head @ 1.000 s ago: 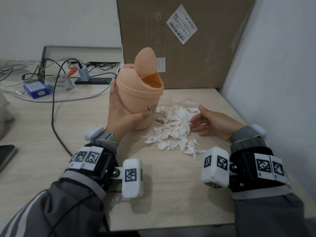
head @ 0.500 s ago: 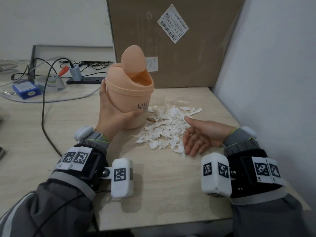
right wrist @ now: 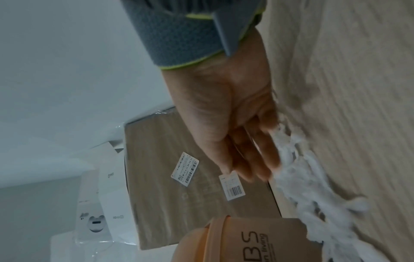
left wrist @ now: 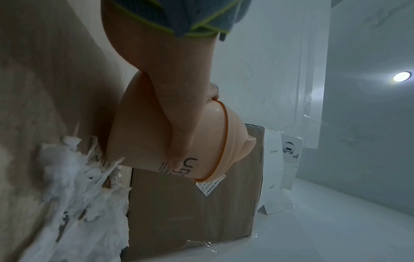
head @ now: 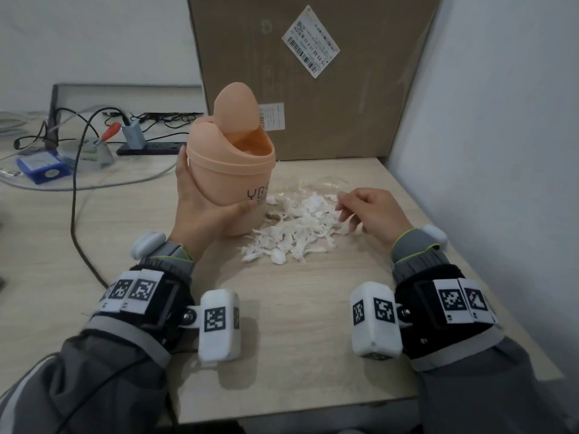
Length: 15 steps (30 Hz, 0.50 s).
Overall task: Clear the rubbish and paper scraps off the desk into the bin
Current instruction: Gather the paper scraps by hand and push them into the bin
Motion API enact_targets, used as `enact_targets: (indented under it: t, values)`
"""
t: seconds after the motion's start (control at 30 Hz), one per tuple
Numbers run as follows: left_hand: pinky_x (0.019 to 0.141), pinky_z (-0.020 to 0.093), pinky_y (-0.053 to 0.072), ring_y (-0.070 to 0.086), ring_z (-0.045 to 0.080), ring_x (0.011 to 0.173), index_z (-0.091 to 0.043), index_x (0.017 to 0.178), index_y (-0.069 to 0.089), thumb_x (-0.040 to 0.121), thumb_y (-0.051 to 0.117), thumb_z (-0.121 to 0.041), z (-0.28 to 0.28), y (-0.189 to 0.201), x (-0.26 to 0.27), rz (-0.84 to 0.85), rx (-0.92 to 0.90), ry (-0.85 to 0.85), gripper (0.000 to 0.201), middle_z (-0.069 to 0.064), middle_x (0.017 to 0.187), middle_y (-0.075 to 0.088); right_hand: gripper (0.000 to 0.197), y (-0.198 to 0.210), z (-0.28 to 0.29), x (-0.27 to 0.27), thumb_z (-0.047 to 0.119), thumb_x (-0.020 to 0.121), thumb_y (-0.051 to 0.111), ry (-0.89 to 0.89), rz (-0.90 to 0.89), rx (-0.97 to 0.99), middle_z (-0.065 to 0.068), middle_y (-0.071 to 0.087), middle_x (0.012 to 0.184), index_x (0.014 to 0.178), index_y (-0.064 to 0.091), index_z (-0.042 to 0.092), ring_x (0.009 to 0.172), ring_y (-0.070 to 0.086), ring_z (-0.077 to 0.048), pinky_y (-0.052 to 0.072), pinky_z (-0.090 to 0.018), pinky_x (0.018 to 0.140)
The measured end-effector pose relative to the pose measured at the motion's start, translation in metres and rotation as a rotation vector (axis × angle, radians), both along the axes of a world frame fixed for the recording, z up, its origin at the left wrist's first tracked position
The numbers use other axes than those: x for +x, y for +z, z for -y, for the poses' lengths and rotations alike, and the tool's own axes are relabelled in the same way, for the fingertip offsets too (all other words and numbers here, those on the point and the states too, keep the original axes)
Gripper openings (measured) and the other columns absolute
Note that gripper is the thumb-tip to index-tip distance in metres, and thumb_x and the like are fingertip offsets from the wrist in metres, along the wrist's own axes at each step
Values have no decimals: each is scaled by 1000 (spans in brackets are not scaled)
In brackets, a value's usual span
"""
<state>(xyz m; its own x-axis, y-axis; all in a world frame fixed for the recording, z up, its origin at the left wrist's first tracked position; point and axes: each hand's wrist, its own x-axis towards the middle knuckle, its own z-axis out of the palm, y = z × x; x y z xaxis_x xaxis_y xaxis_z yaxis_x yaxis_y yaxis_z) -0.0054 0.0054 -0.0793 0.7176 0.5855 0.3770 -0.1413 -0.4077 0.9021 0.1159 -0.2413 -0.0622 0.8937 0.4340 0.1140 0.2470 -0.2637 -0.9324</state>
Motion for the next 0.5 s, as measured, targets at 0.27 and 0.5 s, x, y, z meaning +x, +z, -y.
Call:
enact_targets:
  t: [0.27,0.5]
  values:
    - [115,52,39,38,17,139,-39,153,0,44,88,-50,0,-1,2,-13,5,-8,141,-5,155,29,63,-19,-5,16,52,81,63,-59,244,-558,-8,44,137,136,44,27,124,45,-25,37,-34,100]
    - [114,51,40,39,16,140,-41,153,2,44,90,-51,-1,-3,3,10,6,-23,141,-5,156,30,43,-17,-16,7,32,85,66,48,345,-633,-4,55,135,123,60,13,123,50,-20,35,-21,94]
